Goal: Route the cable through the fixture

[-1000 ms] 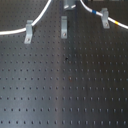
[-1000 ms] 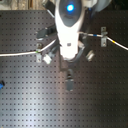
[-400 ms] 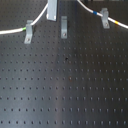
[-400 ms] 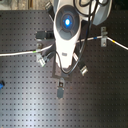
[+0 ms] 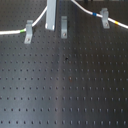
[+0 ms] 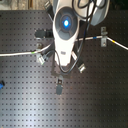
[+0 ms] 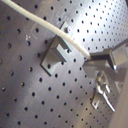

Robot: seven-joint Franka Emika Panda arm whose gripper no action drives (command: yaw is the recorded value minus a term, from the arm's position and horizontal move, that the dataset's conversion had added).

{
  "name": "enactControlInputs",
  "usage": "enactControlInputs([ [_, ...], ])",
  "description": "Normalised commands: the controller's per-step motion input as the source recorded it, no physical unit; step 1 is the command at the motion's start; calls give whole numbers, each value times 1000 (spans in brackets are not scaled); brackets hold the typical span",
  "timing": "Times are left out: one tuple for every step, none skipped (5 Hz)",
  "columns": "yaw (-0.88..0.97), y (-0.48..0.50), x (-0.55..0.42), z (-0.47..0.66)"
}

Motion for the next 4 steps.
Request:
enactControlInputs([
  [-51, 383, -116, 109],
  [-9, 325, -86, 52],
  [0, 3, -1, 79],
  [-77, 233, -222, 402],
])
